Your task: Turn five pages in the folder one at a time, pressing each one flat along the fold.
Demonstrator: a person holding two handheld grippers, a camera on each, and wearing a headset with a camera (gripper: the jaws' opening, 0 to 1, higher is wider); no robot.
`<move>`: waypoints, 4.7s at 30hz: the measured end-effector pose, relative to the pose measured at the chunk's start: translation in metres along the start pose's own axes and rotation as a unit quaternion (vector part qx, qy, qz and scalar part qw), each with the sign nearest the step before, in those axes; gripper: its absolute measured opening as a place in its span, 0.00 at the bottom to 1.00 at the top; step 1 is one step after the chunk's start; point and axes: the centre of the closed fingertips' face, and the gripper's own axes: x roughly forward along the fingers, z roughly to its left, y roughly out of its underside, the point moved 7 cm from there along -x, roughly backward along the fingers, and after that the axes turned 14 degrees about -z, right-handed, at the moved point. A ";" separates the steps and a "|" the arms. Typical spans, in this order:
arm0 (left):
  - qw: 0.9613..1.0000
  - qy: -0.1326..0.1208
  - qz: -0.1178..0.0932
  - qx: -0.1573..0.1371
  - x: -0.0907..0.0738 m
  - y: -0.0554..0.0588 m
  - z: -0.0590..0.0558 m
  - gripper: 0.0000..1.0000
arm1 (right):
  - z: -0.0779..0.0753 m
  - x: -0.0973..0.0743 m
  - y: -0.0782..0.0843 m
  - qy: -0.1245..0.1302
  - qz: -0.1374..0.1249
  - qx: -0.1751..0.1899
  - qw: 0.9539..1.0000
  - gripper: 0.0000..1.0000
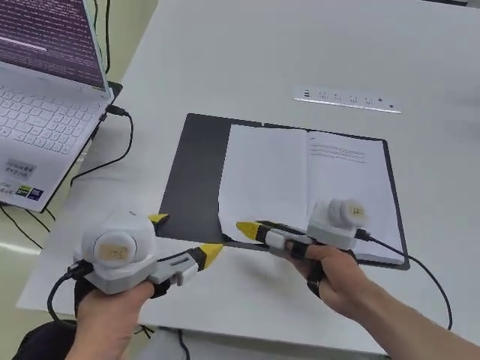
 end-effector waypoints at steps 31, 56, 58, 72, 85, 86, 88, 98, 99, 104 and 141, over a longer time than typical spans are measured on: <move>0.995 0.083 0.046 0.029 0.079 0.020 -0.007 0.16 | -0.018 -0.086 0.002 0.066 -0.046 0.004 0.997 0.31; 0.994 0.063 0.085 -0.005 0.090 0.053 0.001 0.00 | -0.025 -0.087 -0.002 0.072 -0.044 0.003 0.996 0.27; 0.994 0.064 0.086 -0.005 0.090 0.053 0.001 0.00 | -0.027 -0.084 -0.006 0.072 -0.044 0.002 0.996 0.27; 0.994 0.062 0.087 -0.018 0.091 0.053 0.003 0.00 | -0.054 -0.055 -0.051 0.075 -0.059 -0.016 0.995 0.21; 0.994 0.062 0.090 -0.018 0.092 0.050 0.004 0.00 | -0.061 -0.028 -0.073 0.083 -0.068 -0.016 0.994 0.19; 0.994 0.061 0.091 -0.018 0.093 0.050 0.004 0.00 | -0.061 -0.026 -0.074 0.082 -0.067 -0.016 0.994 0.18; 0.994 0.061 0.091 -0.017 0.093 0.050 0.004 0.00 | -0.063 -0.022 -0.076 0.082 -0.065 -0.017 0.994 0.18; 0.994 0.054 0.090 -0.019 0.094 0.050 0.004 0.00 | -0.071 -0.006 -0.079 0.083 -0.067 -0.010 0.994 0.15; 0.994 0.054 0.089 -0.018 0.095 0.050 0.004 0.00 | -0.072 -0.006 -0.079 0.083 -0.068 -0.010 0.994 0.13; 0.994 0.058 0.088 -0.006 0.095 0.050 0.005 0.00 | -0.076 -0.002 -0.082 0.084 -0.069 -0.010 0.994 0.10; 0.994 0.063 0.085 0.035 0.098 0.053 0.005 0.00 | -0.126 0.030 -0.122 0.117 -0.150 0.038 0.981 0.00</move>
